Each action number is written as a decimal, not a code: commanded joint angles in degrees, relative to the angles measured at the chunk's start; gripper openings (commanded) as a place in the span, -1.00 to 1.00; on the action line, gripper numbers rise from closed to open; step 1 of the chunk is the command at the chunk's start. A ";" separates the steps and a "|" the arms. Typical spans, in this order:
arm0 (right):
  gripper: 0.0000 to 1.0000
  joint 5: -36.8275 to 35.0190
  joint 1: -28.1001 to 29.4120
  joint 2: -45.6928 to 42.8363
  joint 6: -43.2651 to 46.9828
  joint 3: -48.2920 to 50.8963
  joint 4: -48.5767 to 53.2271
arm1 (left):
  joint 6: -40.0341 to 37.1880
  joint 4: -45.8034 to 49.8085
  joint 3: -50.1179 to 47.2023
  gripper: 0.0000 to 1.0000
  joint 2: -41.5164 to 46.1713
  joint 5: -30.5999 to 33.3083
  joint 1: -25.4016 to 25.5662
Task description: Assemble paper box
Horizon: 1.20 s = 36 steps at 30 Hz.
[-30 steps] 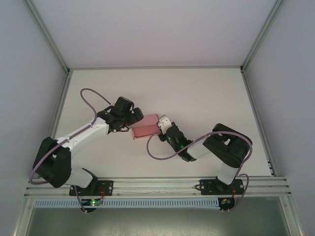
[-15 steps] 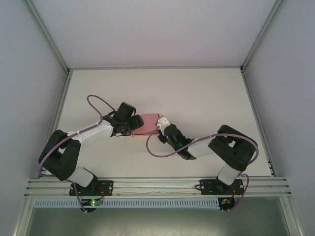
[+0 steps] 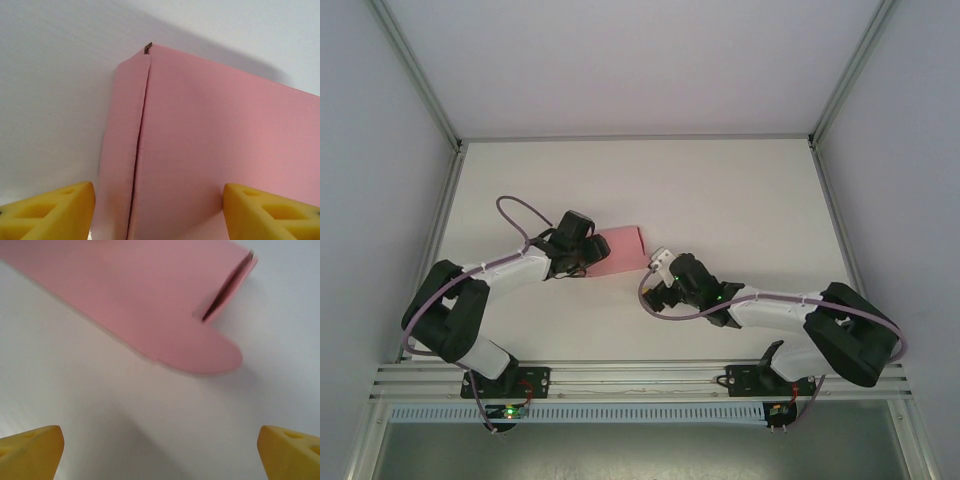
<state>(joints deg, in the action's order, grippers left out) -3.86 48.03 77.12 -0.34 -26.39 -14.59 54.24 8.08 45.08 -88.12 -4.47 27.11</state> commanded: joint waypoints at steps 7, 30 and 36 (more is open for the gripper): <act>0.97 9.09 -11.50 -10.77 -12.34 -2.16 6.29 | -7.82 -3.51 -2.89 -0.03 -8.00 -7.39 -3.42; 0.90 39.94 -23.77 22.70 -35.00 -29.60 15.58 | -10.88 -15.14 -9.08 -0.47 -8.44 -22.06 -11.28; 0.76 45.00 -22.82 27.17 -35.24 -32.13 14.48 | -9.99 -18.03 -9.09 -0.48 -10.81 -24.20 -12.00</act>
<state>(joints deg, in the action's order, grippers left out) 36.40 24.53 102.80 -35.55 -55.99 -0.36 44.53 -15.79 38.81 -94.98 -29.87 15.94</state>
